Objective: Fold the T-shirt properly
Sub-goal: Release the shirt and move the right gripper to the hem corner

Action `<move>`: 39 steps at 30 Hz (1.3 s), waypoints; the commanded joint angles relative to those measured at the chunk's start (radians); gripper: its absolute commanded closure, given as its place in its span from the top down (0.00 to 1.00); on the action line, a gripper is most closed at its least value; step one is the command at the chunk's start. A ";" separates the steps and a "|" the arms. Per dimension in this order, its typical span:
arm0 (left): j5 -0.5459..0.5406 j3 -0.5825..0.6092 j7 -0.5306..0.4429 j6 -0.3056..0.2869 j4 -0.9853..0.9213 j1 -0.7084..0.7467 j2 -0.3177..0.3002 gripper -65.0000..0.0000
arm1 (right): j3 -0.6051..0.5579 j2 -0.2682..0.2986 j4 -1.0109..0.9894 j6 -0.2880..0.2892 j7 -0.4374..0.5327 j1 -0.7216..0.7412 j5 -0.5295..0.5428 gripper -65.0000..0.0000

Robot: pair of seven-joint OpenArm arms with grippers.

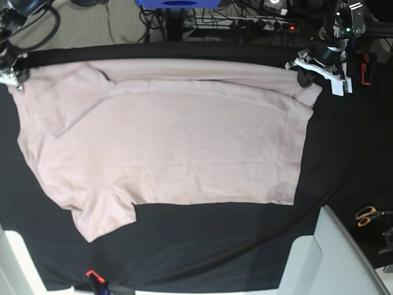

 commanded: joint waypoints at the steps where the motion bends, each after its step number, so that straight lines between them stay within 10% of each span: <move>1: 0.005 -0.010 -0.026 0.012 0.015 0.008 -0.013 0.00 | 0.007 0.011 0.022 -0.002 0.035 0.000 0.006 0.00; 32: 0.005 0.002 -0.024 0.012 -0.050 0.028 -0.009 0.00 | 0.008 -0.051 0.118 -0.006 0.032 -0.050 0.004 0.02; 39: 0.005 -0.010 -0.024 0.012 -0.042 0.049 -0.010 0.03 | 0.024 -0.089 0.148 -0.007 0.036 -0.063 0.003 0.46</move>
